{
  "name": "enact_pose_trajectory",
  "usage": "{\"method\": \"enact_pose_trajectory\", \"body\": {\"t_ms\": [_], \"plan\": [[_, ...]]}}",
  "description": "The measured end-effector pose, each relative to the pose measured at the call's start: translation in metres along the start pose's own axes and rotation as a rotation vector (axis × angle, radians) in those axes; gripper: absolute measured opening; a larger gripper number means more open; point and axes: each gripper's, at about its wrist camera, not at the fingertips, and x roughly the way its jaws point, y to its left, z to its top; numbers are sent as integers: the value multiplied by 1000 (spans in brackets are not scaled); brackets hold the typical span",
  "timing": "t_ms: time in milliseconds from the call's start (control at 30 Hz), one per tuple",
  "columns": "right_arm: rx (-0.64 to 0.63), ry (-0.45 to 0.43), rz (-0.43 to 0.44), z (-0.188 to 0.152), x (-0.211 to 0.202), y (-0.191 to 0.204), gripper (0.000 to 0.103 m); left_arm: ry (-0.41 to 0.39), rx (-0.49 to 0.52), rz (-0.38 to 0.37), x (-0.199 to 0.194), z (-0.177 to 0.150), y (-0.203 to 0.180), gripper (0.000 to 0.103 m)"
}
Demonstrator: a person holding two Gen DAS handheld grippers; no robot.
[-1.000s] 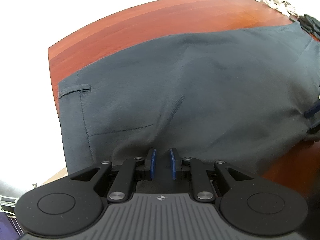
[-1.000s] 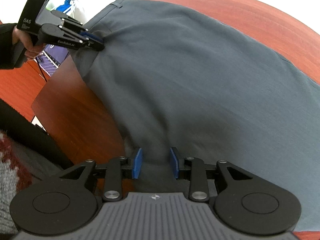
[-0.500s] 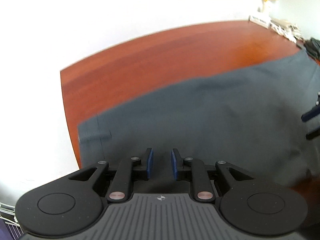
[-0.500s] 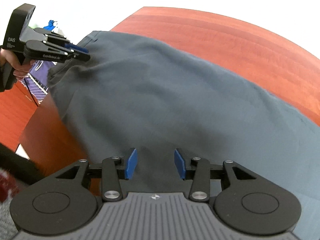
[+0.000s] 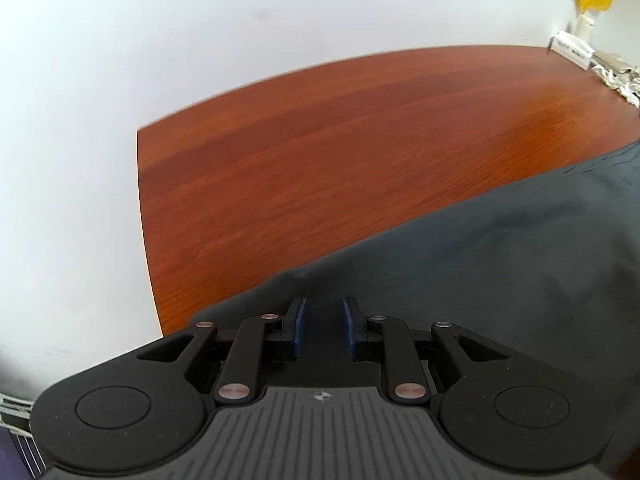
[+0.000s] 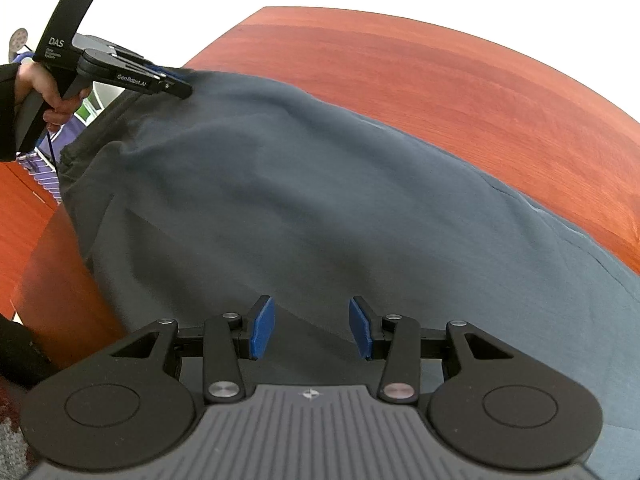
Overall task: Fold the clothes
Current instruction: 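Pull the held trouser edge over the trousers with the left gripper, then open the left gripper and release the lengthwise-folded trousers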
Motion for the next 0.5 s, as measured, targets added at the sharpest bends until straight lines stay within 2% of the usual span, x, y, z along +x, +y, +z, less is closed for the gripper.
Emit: {"method": "enact_pose_trajectory", "body": {"t_ms": [233,400,433,500], "plan": [[48,12,-16,-5,1,-13,48,-1,-27,-2,7,-9,9,19],[86,-5,-17,-5,-2,-20,48,-4,-49,-7,12,-2,10,20],[93,-12,-19,-4,-4,-21,48,-10,-58,-11,9,-1,10,22],[110,-28,-25,-4,-8,-25,48,-26,-63,-15,3,-1,9,37]]}}
